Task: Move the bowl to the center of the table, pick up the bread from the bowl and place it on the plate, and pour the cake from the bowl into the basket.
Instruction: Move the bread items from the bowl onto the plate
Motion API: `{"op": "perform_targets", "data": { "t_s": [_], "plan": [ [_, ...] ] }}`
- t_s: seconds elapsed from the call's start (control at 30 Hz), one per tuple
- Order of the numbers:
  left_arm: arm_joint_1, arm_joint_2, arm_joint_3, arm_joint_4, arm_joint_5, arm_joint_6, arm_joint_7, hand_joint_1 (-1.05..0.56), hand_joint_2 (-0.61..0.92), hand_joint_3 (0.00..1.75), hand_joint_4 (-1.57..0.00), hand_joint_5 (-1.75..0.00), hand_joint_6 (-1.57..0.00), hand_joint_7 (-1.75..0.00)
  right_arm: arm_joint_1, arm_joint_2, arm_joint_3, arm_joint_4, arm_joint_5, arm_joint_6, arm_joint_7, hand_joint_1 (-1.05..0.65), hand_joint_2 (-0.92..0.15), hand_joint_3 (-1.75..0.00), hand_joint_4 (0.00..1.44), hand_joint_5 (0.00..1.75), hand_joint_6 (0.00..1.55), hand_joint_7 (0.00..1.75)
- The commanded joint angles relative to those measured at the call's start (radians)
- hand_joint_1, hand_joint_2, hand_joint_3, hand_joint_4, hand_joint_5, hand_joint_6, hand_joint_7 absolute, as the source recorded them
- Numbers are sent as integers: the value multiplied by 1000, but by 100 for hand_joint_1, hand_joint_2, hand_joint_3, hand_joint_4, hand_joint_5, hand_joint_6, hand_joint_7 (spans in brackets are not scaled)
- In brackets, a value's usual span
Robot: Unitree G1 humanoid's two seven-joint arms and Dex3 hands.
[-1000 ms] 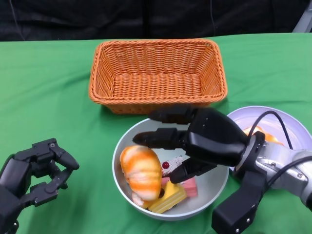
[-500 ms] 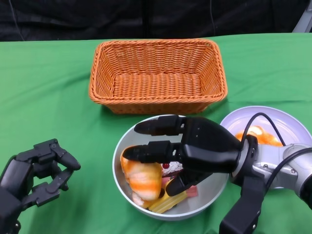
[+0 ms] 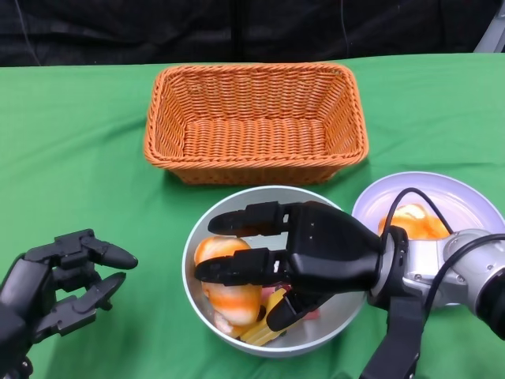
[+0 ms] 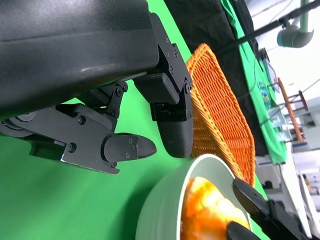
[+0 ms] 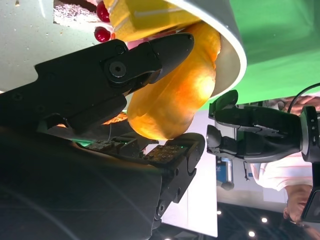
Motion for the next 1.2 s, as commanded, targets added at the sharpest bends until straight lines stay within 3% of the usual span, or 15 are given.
{"op": "perform_targets", "data": {
  "t_s": [0.03, 0.07, 0.13, 0.23, 0.33, 0.5, 0.53, 0.6, 0.63, 0.7, 0.8, 1.07, 1.2],
  "plan": [
    [-5, 5, 10, 1, -20, -3, -24, -24, 92, 29, -72, -175, -77, -114, -33, 9, 29, 19, -29, 23, -46, -66, -92, -2, 37, 1, 52, 1],
    [-4, 7, 8, -3, -5, 1, -11, -25, 92, 27, -72, -175, -77, -117, -39, 16, 40, 28, -37, 32, -57, -65, -92, -2, 38, 1, 53, 2],
    [-1, 9, 6, -14, 15, 16, 9, -25, 92, 19, -77, -175, -68, -151, -48, 28, 55, 43, -42, 45, -62, -57, -90, -1, 39, 1, 59, 3],
    [1, 7, 7, -19, 23, 21, 15, -24, 92, 16, -78, -175, -63, -164, -56, 35, 68, 54, -40, 56, -60, -54, -89, 0, 40, 2, 61, 2],
    [-2, 8, 5, -11, 37, 2, 23, -18, 92, 17, -78, -175, -60, -163, -59, 44, 79, 62, -40, 74, -50, -47, -81, 0, 53, 7, 66, 3],
    [-8, 11, 2, 13, 101, -58, 67, -17, 91, 27, -77, -175, -65, -137, -56, 47, 100, 60, -40, 97, -45, -37, -81, 0, 70, 13, 87, 5],
    [-10, 12, 1, 18, 112, -68, 76, -10, 86, 46, -75, -175, -69, -131, -55, 45, 100, 58, -36, 94, -48, -36, -81, -1, 83, 18, 101, 10],
    [-10, 10, 2, 19, 119, -68, 85, -5, 75, 72, -76, -172, -74, -125, -53, 44, 99, 57, -33, 92, -61, -35, -81, 0, 97, 31, 113, 13],
    [-10, 9, 3, 20, 116, -68, 83, -4, 73, 76, -76, -171, -75, -124, -52, 43, 99, 54, -35, 100, -71, -34, -81, 0, 97, 40, 116, 11],
    [-11, 8, 4, 23, 111, -68, 77, -2, 72, 78, -76, -166, -76, -123, -52, 42, 100, 52, -37, 110, -81, -34, -81, 0, 88, 102, 121, 9],
    [-12, 9, 5, 28, 104, -68, 72, -1, 75, 75, -75, -163, -76, -121, -51, 37, 97, 43, -30, 119, -78, -32, -81, 0, 76, 142, 123, 11],
    [-19, 14, 6, 48, 112, -91, 76, -2, 75, 72, -76, -160, -76, -120, -54, 41, 99, 51, -33, 132, -168, -34, -78, 0, 71, 148, 123, 13],
    [-18, 14, 8, 45, 111, -77, 80, -4, 76, 70, -77, -161, -76, -119, -57, 34, 79, 53, -38, 171, -275, -33, -80, 0, 67, 145, 120, 12]
  ]
}}
